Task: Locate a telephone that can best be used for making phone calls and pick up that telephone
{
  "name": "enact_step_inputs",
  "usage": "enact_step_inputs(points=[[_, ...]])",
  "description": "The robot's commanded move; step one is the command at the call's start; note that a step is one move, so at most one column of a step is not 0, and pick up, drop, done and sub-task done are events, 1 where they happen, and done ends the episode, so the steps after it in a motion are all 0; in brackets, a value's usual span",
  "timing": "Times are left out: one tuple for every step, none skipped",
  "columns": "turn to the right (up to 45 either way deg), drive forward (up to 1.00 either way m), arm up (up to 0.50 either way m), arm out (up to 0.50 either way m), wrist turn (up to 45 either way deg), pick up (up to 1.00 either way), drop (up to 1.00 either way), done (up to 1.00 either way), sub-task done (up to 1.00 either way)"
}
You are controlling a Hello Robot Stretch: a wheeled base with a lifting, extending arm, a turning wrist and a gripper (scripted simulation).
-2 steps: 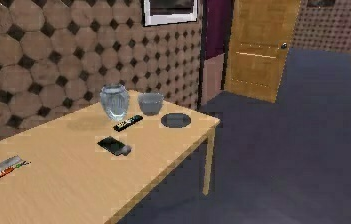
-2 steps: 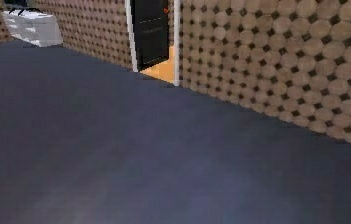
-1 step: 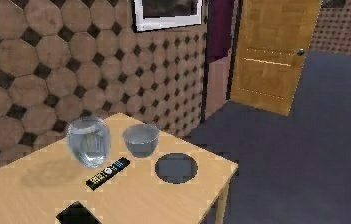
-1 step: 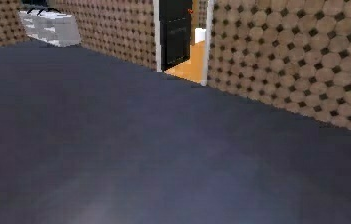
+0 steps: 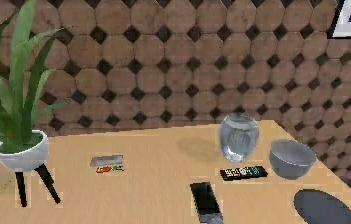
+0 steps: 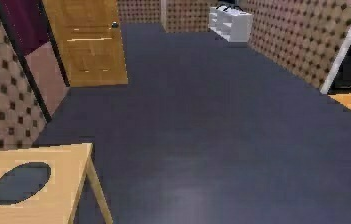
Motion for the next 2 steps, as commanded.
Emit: enact_step_inputs(points=[[-45.0,0.00,0.00,0.00,0.0,0.00,0.00,0.00,0.00],[-30.0,0.00,0.00,0.00,0.0,0.00,0.00,0.00,0.00]])
